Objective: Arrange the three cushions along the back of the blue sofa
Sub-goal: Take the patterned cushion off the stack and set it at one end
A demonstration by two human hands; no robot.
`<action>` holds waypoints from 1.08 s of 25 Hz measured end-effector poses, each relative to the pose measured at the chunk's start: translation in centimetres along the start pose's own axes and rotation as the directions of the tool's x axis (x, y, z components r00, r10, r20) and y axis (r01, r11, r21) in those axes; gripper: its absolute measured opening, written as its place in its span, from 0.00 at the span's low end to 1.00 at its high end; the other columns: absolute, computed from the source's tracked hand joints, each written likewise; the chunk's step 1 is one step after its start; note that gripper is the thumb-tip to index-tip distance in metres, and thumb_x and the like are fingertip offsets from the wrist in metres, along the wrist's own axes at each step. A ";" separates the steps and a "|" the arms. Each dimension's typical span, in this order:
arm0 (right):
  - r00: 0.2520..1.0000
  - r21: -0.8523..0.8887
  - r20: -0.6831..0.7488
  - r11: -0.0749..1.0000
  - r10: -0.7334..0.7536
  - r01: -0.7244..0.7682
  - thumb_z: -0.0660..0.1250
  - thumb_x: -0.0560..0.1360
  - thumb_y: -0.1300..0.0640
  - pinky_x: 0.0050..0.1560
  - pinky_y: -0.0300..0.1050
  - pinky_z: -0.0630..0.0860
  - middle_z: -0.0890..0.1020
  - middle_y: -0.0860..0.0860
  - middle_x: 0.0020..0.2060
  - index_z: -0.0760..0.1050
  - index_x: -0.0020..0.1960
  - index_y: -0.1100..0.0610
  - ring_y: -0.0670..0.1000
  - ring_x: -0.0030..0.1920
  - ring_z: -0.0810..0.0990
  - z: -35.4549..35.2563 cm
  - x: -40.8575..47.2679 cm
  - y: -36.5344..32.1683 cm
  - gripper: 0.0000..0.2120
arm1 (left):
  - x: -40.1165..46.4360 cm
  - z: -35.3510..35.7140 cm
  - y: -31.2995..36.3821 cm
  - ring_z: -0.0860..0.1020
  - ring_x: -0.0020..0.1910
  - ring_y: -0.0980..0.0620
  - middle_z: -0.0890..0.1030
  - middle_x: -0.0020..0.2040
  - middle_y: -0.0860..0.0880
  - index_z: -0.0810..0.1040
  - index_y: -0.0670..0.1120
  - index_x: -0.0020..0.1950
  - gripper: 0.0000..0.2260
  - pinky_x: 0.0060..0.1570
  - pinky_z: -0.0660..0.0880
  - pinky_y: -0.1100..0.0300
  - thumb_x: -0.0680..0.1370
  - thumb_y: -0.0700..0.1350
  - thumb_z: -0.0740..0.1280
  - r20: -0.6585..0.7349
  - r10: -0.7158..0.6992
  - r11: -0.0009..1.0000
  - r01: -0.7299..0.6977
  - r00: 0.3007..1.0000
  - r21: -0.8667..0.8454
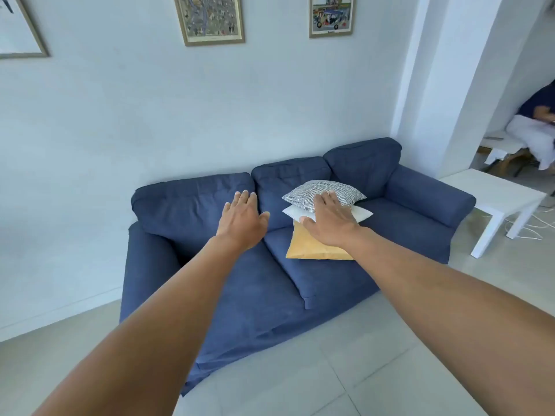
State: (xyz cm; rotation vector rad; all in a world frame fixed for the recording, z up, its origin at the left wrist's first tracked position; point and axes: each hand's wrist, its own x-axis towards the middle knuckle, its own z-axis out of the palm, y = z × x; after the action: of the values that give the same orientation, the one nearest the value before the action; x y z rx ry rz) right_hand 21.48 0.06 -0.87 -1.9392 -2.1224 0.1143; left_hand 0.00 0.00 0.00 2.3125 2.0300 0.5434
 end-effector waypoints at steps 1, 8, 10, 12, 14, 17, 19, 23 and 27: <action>1.000 -0.015 -0.006 1.000 0.019 -0.019 0.59 0.81 0.41 0.70 0.66 0.66 0.68 0.58 0.74 0.66 0.72 0.62 0.60 0.77 0.61 0.1 0.1 0.8 0.30 | 0.5 0.5 0.6 0.53 0.85 0.42 0.61 0.84 0.41 0.60 0.38 0.82 0.29 0.81 0.54 0.44 0.85 0.52 0.58 0.014 0.023 1.000 -0.023 1.000 0.003; 0.995 -0.017 -0.015 0.995 0.101 -0.101 0.59 0.81 0.40 0.74 0.65 0.63 0.62 0.58 0.80 0.63 0.76 0.62 0.60 0.82 0.54 0.7 3.5 7.9 0.32 | 6.0 4.3 6.1 0.53 0.85 0.42 0.60 0.84 0.41 0.58 0.39 0.83 0.30 0.81 0.53 0.44 0.85 0.53 0.59 0.081 0.108 0.994 -0.105 0.991 -0.036; 0.994 -0.016 -0.017 0.994 0.108 -0.108 0.59 0.82 0.41 0.75 0.66 0.61 0.60 0.59 0.81 0.61 0.77 0.62 0.60 0.83 0.51 0.9 5.0 10.5 0.33 | 8.2 5.9 7.9 0.52 0.85 0.42 0.60 0.84 0.41 0.59 0.38 0.83 0.30 0.80 0.54 0.44 0.85 0.53 0.59 0.098 0.117 0.993 -0.114 0.988 -0.036; 0.994 -0.009 -0.008 0.994 0.113 -0.113 0.59 0.82 0.41 0.76 0.67 0.59 0.57 0.59 0.83 0.59 0.79 0.62 0.61 0.84 0.48 1.2 6.9 13.2 0.34 | 10.7 7.8 9.6 0.52 0.85 0.41 0.60 0.84 0.41 0.59 0.38 0.83 0.30 0.80 0.54 0.44 0.85 0.53 0.59 0.108 0.118 0.993 -0.114 0.987 -0.040; 0.994 -0.014 -0.001 0.994 0.113 -0.113 0.59 0.82 0.41 0.77 0.68 0.58 0.56 0.60 0.83 0.59 0.79 0.63 0.61 0.84 0.47 1.6 8.1 15.2 0.34 | 12.6 9.6 10.6 0.53 0.85 0.41 0.61 0.84 0.40 0.61 0.38 0.81 0.29 0.80 0.56 0.43 0.85 0.53 0.59 0.114 0.121 0.992 -0.116 0.986 -0.042; 0.994 -0.013 0.006 0.994 0.108 -0.108 0.60 0.82 0.41 0.77 0.68 0.58 0.56 0.59 0.83 0.59 0.79 0.62 0.61 0.84 0.47 2.3 11.0 19.2 0.34 | 16.0 13.1 12.7 0.55 0.84 0.40 0.64 0.82 0.40 0.64 0.39 0.79 0.28 0.79 0.58 0.43 0.84 0.53 0.60 0.142 0.109 0.994 -0.106 0.984 -0.030; 0.995 -0.005 0.020 0.995 0.102 -0.102 0.60 0.82 0.41 0.77 0.68 0.58 0.55 0.59 0.83 0.58 0.79 0.62 0.60 0.84 0.46 2.5 12.9 21.4 0.35 | 18.0 14.9 14.0 0.56 0.84 0.40 0.65 0.82 0.41 0.64 0.39 0.79 0.28 0.79 0.59 0.42 0.84 0.54 0.60 0.154 0.085 0.996 -0.082 0.984 -0.031; 0.995 0.024 0.052 0.996 0.085 -0.086 0.60 0.82 0.41 0.77 0.68 0.58 0.54 0.60 0.84 0.58 0.79 0.62 0.61 0.84 0.46 3.0 16.4 25.2 0.35 | 20.9 17.8 15.9 0.57 0.84 0.40 0.66 0.81 0.40 0.66 0.38 0.78 0.28 0.79 0.59 0.41 0.83 0.53 0.60 0.163 0.050 0.999 -0.047 0.985 -0.025; 0.994 0.038 0.081 0.997 0.069 -0.072 0.60 0.81 0.40 0.77 0.68 0.59 0.56 0.59 0.83 0.59 0.79 0.62 0.60 0.84 0.47 4.4 19.6 27.3 0.35 | 23.5 19.3 16.4 0.58 0.83 0.41 0.68 0.80 0.41 0.67 0.39 0.77 0.26 0.78 0.61 0.43 0.83 0.53 0.60 0.181 0.030 1.000 -0.030 0.983 -0.002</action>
State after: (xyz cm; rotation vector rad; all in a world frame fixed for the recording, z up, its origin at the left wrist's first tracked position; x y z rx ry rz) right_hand 45.41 22.79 -8.75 -2.0183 -2.0830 0.2506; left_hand 23.19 24.26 -8.41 2.3018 1.9170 0.3193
